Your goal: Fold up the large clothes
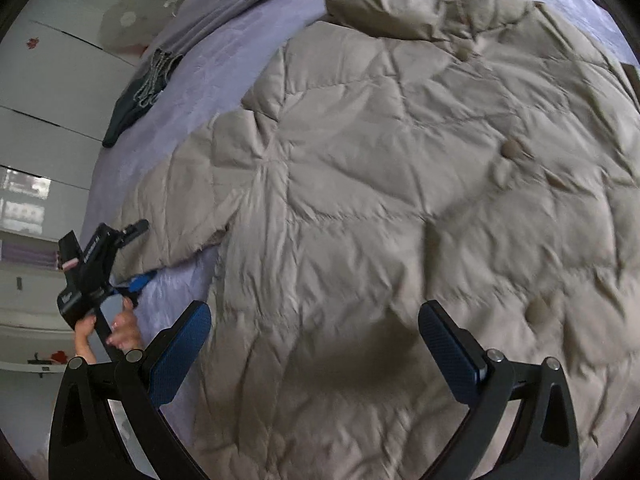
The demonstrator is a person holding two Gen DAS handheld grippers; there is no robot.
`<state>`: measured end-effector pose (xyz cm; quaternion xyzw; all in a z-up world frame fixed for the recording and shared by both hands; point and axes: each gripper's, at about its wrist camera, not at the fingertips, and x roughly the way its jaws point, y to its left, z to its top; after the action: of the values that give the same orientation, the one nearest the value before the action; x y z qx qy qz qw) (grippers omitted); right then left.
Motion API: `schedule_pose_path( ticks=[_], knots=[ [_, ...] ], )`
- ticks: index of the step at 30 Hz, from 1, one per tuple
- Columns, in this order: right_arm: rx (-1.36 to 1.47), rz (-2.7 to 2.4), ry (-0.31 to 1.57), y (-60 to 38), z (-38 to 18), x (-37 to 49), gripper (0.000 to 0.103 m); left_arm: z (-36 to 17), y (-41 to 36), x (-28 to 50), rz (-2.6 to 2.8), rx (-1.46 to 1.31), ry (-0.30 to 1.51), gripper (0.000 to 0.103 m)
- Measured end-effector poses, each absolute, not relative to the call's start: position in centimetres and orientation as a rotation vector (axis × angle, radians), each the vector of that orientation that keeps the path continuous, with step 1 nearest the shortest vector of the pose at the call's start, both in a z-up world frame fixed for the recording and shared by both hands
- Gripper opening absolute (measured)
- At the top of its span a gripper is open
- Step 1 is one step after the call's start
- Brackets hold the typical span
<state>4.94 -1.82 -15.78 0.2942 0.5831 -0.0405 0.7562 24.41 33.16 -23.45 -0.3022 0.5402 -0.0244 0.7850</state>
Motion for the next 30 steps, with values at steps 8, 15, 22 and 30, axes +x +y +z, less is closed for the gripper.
schedule_pose_path(
  ticks=[8,15,22,30],
  knots=[
    [0.704,-0.039,1.184,-0.7,-17.0,10.4,0.100,-22.5,34.3,28.4,-0.007,-0.541,1.132,0.011],
    [0.844,0.021,1.171,1.4,-20.4,14.5,0.009,-14.5,32.5,26.2,-0.085,-0.299,0.952,0.011],
    [0.865,0.097,1.219,4.3,-24.4,16.7,0.008,-8.3,25.7,24.8,-0.317,-0.160,0.836,0.010],
    [0.907,0.178,1.256,2.3,-23.5,14.7,0.007,-6.7,10.5,22.5,-0.593,-0.027,0.842,0.010]
  ],
)
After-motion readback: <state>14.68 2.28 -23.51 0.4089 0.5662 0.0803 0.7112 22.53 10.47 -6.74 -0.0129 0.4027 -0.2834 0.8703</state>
